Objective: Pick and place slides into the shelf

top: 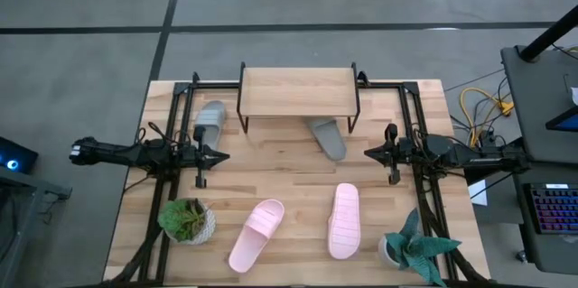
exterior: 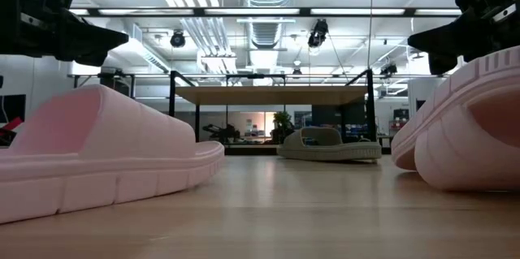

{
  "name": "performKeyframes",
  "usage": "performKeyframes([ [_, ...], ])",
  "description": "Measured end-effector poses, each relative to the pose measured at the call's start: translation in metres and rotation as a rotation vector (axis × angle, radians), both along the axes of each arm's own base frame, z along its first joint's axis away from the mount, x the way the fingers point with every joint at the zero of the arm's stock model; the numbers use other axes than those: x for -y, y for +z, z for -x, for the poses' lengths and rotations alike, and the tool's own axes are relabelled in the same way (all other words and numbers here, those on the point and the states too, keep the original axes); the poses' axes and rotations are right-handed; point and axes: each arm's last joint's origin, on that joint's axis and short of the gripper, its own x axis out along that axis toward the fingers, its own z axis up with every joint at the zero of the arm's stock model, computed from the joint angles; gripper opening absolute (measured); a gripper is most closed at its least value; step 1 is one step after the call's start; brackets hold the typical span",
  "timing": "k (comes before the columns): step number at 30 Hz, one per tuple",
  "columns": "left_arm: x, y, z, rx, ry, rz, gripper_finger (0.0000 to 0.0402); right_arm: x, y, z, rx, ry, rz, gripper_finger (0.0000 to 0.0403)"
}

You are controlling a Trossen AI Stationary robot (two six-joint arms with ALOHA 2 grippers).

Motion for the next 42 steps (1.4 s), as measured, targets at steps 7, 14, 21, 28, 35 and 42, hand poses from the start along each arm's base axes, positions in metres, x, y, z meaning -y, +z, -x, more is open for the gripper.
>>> performKeyframes([
  [7, 0.0, 0.0, 0.0, 0.0, 0.0, 0.0, 0.0, 0.0, 0.0, 0.0, 0.0, 0.0, 0.0, 0.0008],
  [14, 0.0, 0.0, 0.0, 0.0, 0.0, 0.0, 0.0, 0.0, 0.0, 0.0, 0.0, 0.0, 0.0, 0.0009],
  [21, 0.0, 0.002, 0.0, 0.017, 0.002, 0.002, 0.0, 0.0, 0.0, 0.0, 0.0, 0.0, 0.0, 0.0009],
  [28, 0.0, 0.006, 0.0, 0.059, 0.002, 0.008, 0.0, 0.0, 0.001, 0.0, 0.013, -0.001, 0.04, 0.0008],
  [35, 0.0, 0.009, 0.0, 0.088, 0.004, -0.053, 0.0, 0.0, 0.006, 0.0, 0.059, -0.008, -0.006, 0.0009],
  [42, -0.001, 0.021, 0.0, 0.196, 0.04, -0.104, 0.0014, 0.0, 0.011, 0.0, 0.117, -0.011, -0.013, 0.0025],
])
